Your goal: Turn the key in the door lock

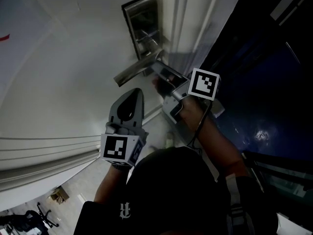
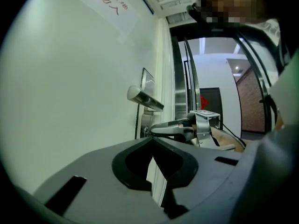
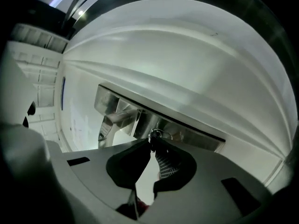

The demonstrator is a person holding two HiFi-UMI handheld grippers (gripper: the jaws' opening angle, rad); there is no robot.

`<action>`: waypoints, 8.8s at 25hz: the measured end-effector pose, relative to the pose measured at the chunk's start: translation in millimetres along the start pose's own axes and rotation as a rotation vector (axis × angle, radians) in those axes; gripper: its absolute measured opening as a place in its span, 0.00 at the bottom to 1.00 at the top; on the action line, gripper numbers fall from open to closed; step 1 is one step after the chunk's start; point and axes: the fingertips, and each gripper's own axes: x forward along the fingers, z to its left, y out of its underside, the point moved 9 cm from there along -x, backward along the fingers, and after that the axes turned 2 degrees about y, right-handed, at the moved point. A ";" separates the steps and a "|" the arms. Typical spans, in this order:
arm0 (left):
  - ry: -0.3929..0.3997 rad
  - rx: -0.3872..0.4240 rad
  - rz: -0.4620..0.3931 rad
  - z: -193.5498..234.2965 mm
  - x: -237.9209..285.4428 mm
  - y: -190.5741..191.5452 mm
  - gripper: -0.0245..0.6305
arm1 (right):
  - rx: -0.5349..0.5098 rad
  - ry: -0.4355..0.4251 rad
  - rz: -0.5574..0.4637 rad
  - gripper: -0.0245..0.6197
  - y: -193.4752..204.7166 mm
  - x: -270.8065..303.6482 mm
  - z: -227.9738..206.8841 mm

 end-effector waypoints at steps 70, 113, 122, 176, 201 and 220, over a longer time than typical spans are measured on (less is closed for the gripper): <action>-0.002 -0.030 -0.010 2.9 4.1 8.5 0.05 | -3.105 0.420 0.179 0.10 41.6 10.2 34.1; 0.024 -0.035 0.010 -1.3 2.8 5.2 0.05 | -1.107 0.209 -0.063 0.07 9.3 2.0 36.1; 0.030 -0.032 0.007 -3.2 2.6 4.8 0.05 | -0.506 0.097 -0.059 0.07 2.1 -0.8 22.0; 0.031 -0.004 -0.019 -12.9 0.0 3.8 0.05 | -2.410 0.314 0.045 0.15 43.0 -18.6 51.6; 0.017 -0.028 0.004 -4.2 2.4 7.2 0.05 | -2.255 0.380 -0.036 0.07 36.9 8.3 37.4; 0.021 -0.032 -0.003 -5.3 1.1 6.5 0.05 | -0.929 0.179 -0.054 0.07 5.2 1.9 31.1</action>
